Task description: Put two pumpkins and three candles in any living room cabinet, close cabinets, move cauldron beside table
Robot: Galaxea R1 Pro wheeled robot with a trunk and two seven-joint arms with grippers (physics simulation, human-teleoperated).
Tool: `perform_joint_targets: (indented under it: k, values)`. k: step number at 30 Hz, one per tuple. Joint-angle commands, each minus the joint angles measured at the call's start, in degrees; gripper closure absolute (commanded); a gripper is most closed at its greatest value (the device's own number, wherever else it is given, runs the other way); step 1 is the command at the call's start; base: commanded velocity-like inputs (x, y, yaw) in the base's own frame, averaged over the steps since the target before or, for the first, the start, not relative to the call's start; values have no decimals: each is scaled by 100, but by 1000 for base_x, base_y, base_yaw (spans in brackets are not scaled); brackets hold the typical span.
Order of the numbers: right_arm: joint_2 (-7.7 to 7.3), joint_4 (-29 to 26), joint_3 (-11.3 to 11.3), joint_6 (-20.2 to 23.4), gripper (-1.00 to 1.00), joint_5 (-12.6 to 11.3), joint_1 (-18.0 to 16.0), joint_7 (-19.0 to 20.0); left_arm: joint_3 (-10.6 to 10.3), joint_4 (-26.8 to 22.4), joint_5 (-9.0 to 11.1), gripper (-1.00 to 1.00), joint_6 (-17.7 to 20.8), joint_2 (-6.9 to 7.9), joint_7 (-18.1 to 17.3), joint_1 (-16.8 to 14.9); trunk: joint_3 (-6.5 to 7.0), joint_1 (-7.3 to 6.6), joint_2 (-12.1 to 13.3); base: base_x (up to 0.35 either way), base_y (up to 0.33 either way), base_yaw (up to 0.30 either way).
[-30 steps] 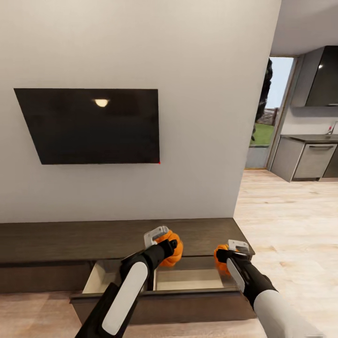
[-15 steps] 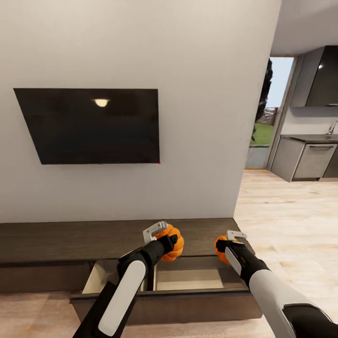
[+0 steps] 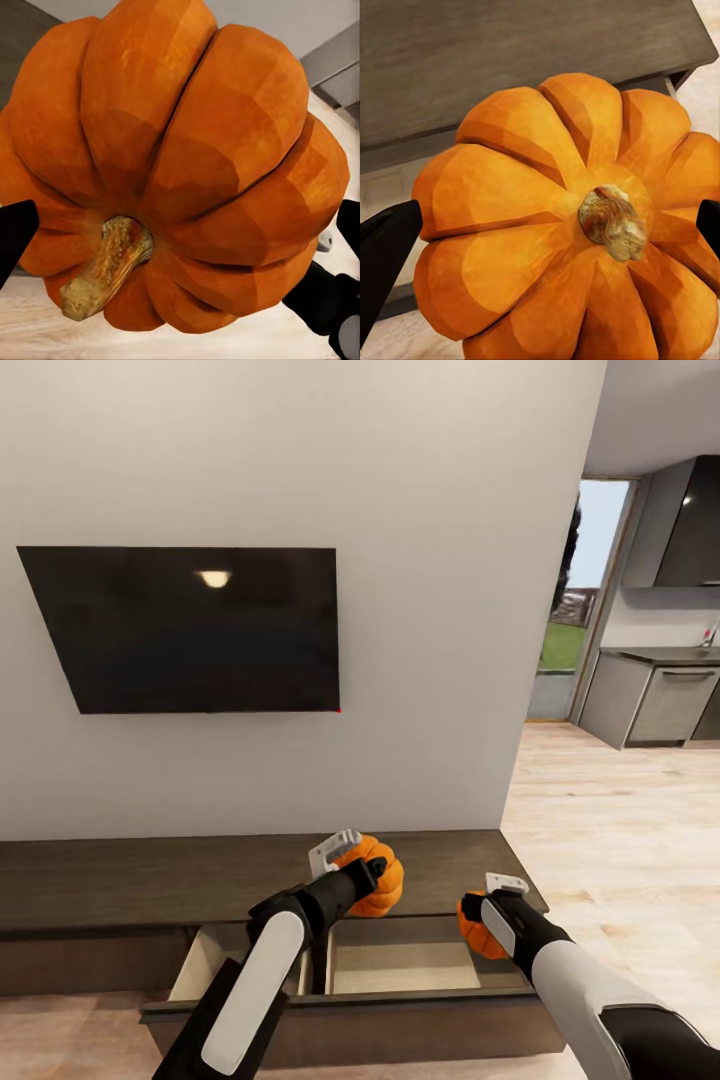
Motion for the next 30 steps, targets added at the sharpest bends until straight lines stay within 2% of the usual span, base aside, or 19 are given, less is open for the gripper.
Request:
perform_joint_targets:
  k: [1, 4, 7, 26, 30]
  values:
    - [-2, -23, 20, 28, 100, -59, -2, -23, 2, -13, 67, 100, 9, -1, 57, -6, -7, 0, -4, 0, 0, 0]
    - [-3, -27, 20, 33, 100, -80, -2, -18, 20, -22, 101, 100, 7, -1, 58, -6, -61, 66, -124, 0, 0, 0]
    - [-3, -38, 12, 26, 100, -84, -4, -21, 209, -24, 109, 100, 10, -1, 58, -6, -114, 132, -245, 0, 0, 0]
    - [-12, 21, 16, 53, 100, -68, -7, -14, 341, -59, 110, 100, 6, -1, 58, -6, -456, 549, -1007, 0, 0, 0]
    - [-12, 22, 10, 60, 100, -68, -8, -13, 446, -59, 117, 100, 10, -1, 58, -6, -527, 637, -1167, 0, 0, 0]
